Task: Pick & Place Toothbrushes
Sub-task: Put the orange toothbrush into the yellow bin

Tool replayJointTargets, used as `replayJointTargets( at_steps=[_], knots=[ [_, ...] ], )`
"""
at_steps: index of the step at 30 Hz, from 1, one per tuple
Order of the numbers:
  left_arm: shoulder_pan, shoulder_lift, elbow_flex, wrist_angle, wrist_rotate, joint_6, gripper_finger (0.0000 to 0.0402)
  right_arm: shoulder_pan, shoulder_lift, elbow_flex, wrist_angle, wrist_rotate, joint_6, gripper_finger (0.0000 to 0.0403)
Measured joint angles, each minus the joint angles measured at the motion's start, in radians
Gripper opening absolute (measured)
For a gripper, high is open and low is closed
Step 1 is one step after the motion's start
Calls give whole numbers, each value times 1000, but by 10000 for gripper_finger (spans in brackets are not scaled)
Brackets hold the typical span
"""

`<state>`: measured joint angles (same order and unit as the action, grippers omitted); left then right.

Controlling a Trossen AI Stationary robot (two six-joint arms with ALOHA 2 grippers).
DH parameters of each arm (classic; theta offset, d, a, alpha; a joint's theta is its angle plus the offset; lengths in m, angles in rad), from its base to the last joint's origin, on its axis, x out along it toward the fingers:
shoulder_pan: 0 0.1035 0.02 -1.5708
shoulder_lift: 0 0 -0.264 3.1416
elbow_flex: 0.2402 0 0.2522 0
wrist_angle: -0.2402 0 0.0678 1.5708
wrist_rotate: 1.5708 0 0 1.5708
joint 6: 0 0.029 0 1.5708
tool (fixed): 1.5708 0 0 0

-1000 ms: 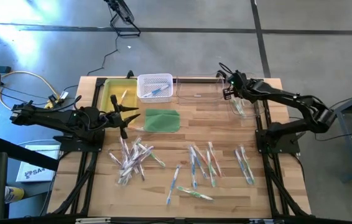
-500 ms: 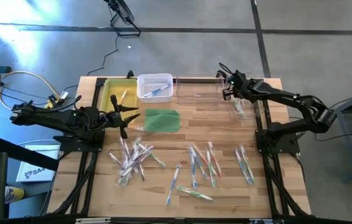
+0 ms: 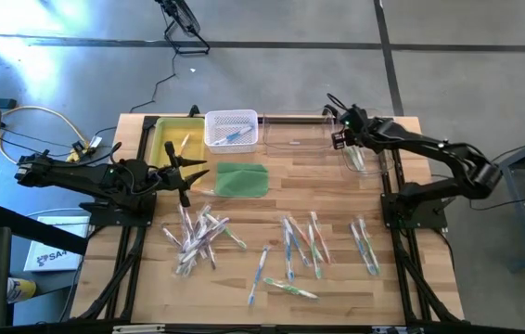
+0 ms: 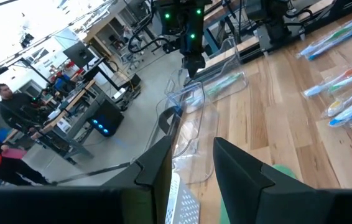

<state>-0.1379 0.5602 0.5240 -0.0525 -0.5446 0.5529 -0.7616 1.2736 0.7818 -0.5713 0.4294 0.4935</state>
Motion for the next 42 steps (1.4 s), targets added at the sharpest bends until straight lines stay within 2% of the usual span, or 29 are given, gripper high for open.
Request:
replayJointTargets(
  at_steps=[10, 16, 22, 29, 33, 42],
  knots=[
    [0, 0, 0, -1, 1, 0, 113, 2, -131, 0, 68, -105, -54, 89],
    [0, 0, 0, -1, 4, 0, 113, 12, -226, 0, 171, -248, -103, 67],
    [0, 0, 0, -1, 3, 22, 113, 90, -278, 0, 284, -375, -222, 44],
    [0, 0, 0, -2, 3, 22, 113, 193, -279, 0, 343, -553, -382, 7],
    [0, 0, 0, -1, 6, 6, 113, 225, -265, 0, 351, -618, -447, 3],
    [0, 0, 0, -4, 65, -183, 113, 238, -173, 0, 399, -769, -550, 2]
  ],
)
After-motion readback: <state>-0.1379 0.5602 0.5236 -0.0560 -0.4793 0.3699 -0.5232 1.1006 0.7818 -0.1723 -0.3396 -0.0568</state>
